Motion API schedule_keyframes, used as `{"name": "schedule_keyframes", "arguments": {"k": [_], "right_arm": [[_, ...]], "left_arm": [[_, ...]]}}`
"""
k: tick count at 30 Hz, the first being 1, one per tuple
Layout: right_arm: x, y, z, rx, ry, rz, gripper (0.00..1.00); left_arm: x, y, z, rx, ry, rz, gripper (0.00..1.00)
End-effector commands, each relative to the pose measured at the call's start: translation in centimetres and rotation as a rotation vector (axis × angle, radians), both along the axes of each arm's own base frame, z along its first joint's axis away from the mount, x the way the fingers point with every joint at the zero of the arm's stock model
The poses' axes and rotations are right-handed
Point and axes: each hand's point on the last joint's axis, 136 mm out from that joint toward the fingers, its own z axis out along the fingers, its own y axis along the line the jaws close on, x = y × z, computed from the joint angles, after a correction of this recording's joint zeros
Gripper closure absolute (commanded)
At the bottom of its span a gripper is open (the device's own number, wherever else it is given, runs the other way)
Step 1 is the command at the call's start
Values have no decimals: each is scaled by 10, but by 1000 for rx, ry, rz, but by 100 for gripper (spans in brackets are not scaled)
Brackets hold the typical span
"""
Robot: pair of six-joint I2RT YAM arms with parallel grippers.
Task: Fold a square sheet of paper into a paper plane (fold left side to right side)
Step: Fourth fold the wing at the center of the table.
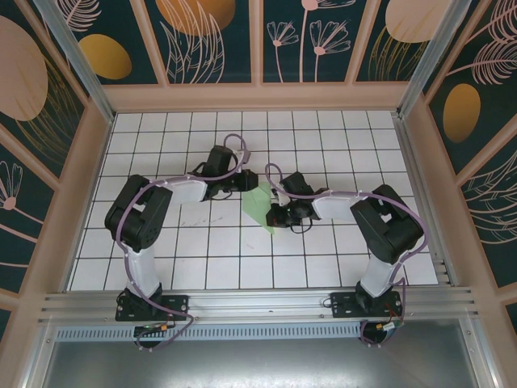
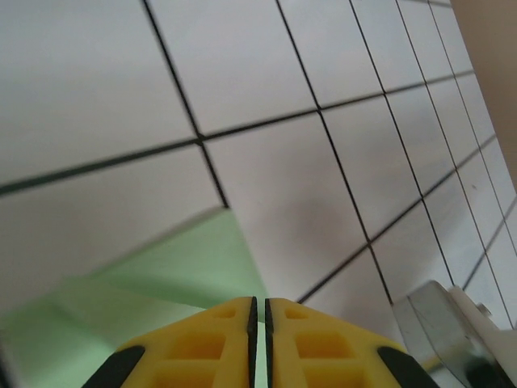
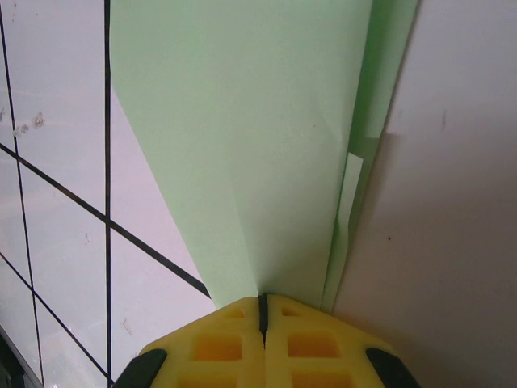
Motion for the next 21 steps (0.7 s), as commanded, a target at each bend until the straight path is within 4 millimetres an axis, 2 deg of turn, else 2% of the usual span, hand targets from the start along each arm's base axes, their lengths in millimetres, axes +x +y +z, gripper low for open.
{"name": "schedule_keyframes", "arguments": {"k": [1,12,17,21], "right_arm": [[-41,-43,-44,-214,174,-7,100],[-45,-45,-47,-224,187,-1,100],[-49,-46,-48,-230,199,7,100],[-53,-48,-50,-234,208,12,100]], "left_arm": [[-2,-1,-20,-6,40,4,85],[14,7,-52,75,42,61,86],[23,18,-64,125,41,97,86],[37,34,-68,150,40,137,86]]}}
